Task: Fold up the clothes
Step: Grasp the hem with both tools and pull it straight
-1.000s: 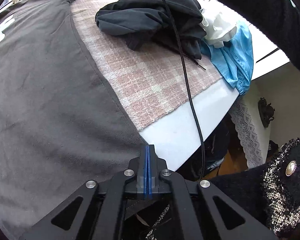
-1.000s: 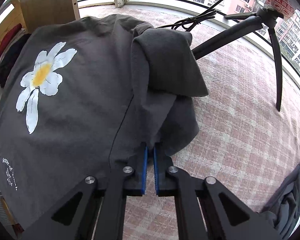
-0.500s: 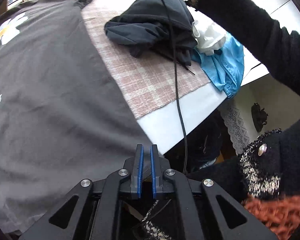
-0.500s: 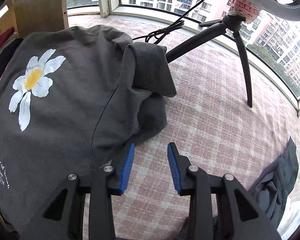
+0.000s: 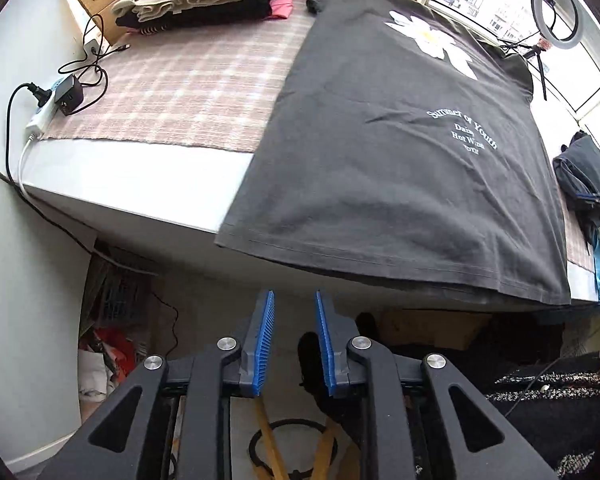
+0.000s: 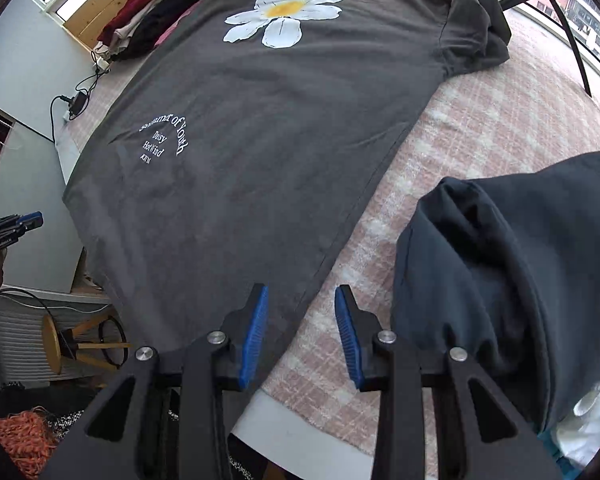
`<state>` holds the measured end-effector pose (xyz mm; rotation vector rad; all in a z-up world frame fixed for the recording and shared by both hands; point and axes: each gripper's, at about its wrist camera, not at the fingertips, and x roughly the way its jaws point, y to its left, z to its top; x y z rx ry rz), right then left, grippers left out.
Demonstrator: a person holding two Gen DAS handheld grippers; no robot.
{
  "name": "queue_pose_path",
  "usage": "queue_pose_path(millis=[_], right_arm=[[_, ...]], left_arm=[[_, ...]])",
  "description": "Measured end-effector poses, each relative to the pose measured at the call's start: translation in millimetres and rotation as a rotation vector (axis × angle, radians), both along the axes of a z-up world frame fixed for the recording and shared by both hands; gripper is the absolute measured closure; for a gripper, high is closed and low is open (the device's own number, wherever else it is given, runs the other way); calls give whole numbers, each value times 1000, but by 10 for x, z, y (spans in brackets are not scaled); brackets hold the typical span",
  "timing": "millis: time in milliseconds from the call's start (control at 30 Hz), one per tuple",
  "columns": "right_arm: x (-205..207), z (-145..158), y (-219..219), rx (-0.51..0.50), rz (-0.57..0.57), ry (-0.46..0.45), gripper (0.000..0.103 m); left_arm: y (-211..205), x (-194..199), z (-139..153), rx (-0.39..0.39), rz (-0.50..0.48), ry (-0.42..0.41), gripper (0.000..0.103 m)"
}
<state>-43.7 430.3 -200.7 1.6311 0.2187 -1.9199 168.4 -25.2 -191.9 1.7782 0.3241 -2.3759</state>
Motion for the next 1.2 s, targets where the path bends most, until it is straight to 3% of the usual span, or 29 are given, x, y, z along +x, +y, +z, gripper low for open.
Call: queue_pose_path(millis=[100, 267, 533, 667, 767, 800, 900, 1067, 1200], right_arm=[[358, -8, 23, 9, -62, -15, 69], [862, -12, 20, 46, -164, -13, 67], [1115, -143, -108, 115, -228, 1, 64], [1192, -212, -184, 145, -241, 7, 64], [1250, -264, -241, 167, -252, 12, 64], [1269, -281, -260, 175, -255, 13, 66], [1280, -312, -316, 186, -230, 32, 101], [1247, -223, -263, 214, -235, 68, 102], [1212, -98, -100, 192, -279, 71, 101]], left_arm=[[-143, -109, -114, -18, -79, 12, 77], [-270, -283, -318, -63, -172, 1, 77], [-262, -440, -492, -92, -325, -23, 77], [-294, -451, -523, -86, -364, -22, 93], [-301, -452, -528, -76, -390, -20, 98], [-301, -451, -524, -80, -397, -18, 98], [-308, -447, -507, -86, -415, -17, 98], [-279, -379, -364, -93, -437, 6, 98], [23, -311, -180, -86, -478, 43, 97]])
